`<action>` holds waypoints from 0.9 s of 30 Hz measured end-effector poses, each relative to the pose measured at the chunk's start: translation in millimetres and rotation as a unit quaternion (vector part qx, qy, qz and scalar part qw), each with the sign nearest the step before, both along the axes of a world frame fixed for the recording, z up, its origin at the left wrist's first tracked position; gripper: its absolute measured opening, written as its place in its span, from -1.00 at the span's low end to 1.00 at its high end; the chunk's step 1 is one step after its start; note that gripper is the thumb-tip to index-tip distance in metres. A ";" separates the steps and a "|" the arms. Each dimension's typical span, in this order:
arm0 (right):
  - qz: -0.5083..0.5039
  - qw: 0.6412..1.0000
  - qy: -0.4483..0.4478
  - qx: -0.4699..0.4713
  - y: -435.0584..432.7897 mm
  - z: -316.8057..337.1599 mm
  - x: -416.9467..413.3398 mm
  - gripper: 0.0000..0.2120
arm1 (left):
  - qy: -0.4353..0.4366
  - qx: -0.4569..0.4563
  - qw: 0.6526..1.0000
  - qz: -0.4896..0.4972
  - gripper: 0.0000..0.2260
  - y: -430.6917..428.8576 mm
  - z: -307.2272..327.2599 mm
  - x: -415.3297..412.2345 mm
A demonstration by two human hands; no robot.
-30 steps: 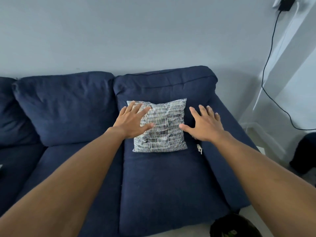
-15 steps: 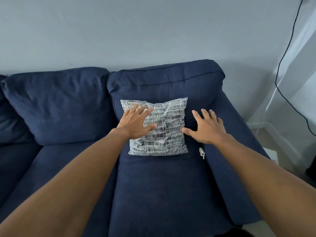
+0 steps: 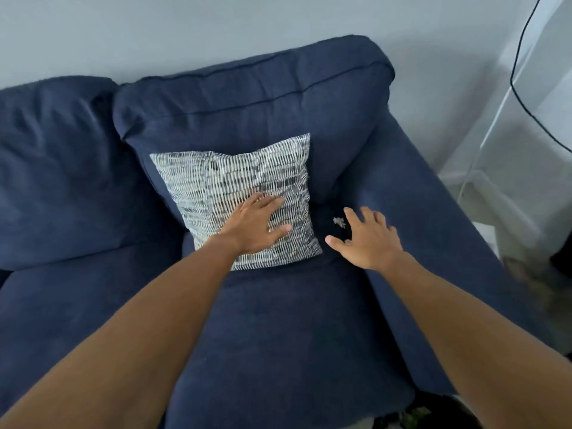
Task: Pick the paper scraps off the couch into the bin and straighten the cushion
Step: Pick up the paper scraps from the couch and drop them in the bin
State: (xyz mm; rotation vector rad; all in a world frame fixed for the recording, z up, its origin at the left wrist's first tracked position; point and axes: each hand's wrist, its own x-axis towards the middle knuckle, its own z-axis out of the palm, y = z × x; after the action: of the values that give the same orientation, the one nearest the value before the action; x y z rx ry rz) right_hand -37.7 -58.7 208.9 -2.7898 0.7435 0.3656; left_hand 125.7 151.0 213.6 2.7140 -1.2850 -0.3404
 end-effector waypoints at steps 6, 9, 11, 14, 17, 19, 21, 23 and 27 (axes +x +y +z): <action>-0.092 0.993 -0.002 0.069 -14.9 -66.7 5.0 -0.24 | 0.072 -0.033 0.995 -0.063 -0.33 -55.0 -65.2 15.5; -0.153 0.983 -0.019 0.098 -17.7 -97.0 8.5 -0.38 | 0.096 -0.039 0.990 -0.091 -0.35 -81.5 -94.8 23.2; -0.183 0.977 -0.026 0.107 -18.8 -115.4 12.7 -0.42 | 0.113 -0.036 0.988 -0.103 -0.36 -99.7 -114.5 31.0; -0.223 0.968 -0.032 0.110 -19.1 -140.8 21.3 -0.44 | 0.132 -0.038 0.984 -0.117 -0.36 -123.5 -140.8 41.7; -0.264 0.959 -0.036 0.096 -20.0 -167.5 29.9 -0.52 | 0.144 -0.053 0.979 -0.134 -0.38 -143.3 -170.0 47.2; -0.281 0.956 -0.035 0.079 -19.6 -182.4 34.2 -0.53 | 0.140 -0.061 0.979 -0.137 -0.39 -152.0 -187.8 49.5; -0.295 0.952 -0.033 0.069 -20.5 -198.2 38.4 -0.54 | 0.132 -0.062 0.980 -0.136 -0.39 -161.5 -205.3 52.9; -0.297 0.952 -0.037 0.069 -21.7 -212.0 41.5 -0.55 | 0.127 -0.056 0.982 -0.131 -0.39 -171.1 -220.0 55.6; -0.287 0.955 -0.064 0.042 -26.3 -237.2 48.2 -0.59 | 0.128 -0.063 0.984 -0.107 -0.40 -194.6 -245.3 61.0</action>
State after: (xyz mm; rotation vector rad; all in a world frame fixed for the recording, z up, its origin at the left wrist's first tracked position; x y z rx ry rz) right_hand 10.5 -85.0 -28.3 -2.3431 1.4048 0.1004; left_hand 186.7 -43.6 -31.7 2.3426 -1.4669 -0.5863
